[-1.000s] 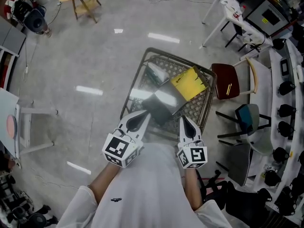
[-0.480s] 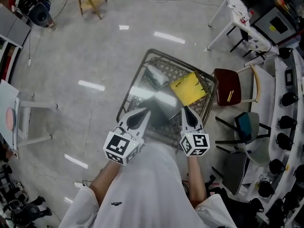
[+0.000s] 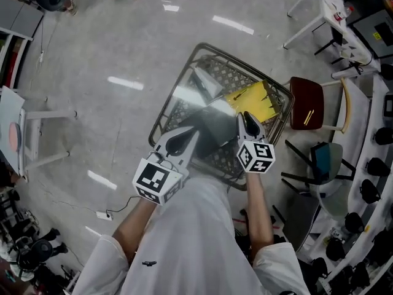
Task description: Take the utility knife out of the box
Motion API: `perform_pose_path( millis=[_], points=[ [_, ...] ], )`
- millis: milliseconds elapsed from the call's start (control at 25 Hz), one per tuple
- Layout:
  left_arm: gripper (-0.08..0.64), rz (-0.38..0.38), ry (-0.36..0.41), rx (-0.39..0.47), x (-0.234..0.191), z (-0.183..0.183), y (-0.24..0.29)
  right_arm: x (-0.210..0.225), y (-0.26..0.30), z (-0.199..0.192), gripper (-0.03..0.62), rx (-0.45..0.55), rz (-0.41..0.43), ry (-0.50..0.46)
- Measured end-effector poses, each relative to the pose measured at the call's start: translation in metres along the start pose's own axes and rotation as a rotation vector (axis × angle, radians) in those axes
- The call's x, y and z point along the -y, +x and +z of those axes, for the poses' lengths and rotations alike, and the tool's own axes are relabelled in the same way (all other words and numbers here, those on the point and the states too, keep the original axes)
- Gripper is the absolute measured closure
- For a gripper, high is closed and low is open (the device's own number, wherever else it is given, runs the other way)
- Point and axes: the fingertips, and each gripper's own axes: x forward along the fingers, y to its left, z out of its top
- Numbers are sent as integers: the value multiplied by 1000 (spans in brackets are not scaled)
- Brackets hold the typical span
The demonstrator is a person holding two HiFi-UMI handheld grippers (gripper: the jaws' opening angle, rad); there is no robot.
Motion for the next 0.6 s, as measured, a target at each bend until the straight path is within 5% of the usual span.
perform_pose_path(
  millis=[600],
  points=[
    [557, 32, -41, -19, -27, -14, 56, 103, 118, -75, 514, -256, -119, 75]
  ],
)
